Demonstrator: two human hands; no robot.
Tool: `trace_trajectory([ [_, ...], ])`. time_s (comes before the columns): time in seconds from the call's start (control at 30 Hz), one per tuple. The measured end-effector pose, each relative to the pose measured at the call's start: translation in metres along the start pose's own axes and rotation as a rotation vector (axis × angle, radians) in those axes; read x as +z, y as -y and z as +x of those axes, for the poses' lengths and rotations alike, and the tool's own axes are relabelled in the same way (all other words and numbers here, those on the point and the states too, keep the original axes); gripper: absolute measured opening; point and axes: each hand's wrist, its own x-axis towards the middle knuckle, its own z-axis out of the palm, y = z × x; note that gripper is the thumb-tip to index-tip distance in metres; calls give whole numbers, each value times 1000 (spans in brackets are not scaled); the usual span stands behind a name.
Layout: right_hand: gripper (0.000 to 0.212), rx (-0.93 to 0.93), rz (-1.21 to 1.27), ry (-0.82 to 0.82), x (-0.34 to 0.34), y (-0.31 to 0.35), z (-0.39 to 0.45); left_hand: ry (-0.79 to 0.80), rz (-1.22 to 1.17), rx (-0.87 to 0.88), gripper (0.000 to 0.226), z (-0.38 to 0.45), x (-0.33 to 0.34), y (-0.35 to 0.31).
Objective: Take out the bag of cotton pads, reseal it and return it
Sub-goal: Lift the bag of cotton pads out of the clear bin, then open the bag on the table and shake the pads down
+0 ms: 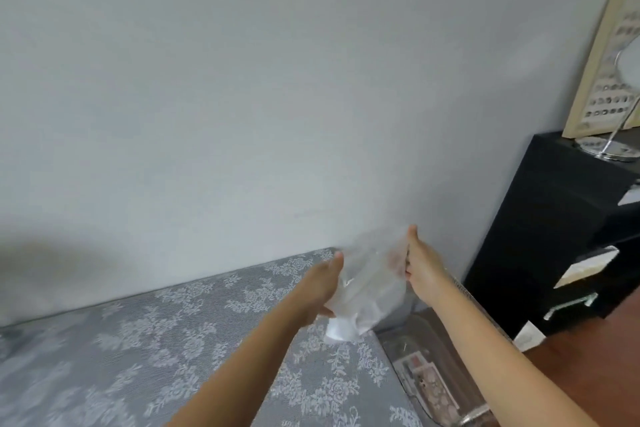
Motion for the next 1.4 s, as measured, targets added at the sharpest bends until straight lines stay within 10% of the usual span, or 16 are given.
trace_trajectory([
  [0.43,52,215,-354,739,117,-105,-85,-55,58,-343,76,-92,-94,143],
  [0.67,52,-19,-665,616,131,-97,-90,-169,-106,-288,37,-65,-91,136],
  [0.97,40,634,-203,845,116,-92,-79,-149,-190,-227,26,-63,-104,114],
  [1.13,7,363,-300,887,118,-88,-78,-172,-50,-193,39,-64,-113,111],
  [1.33,24,-435,-610,688,128,-87,-83,-466,346,38,17,-57,-109,109],
  [1.4,26,-374,-508,712,131,-86,-81,-561,396,100,21,-55,-110,110],
])
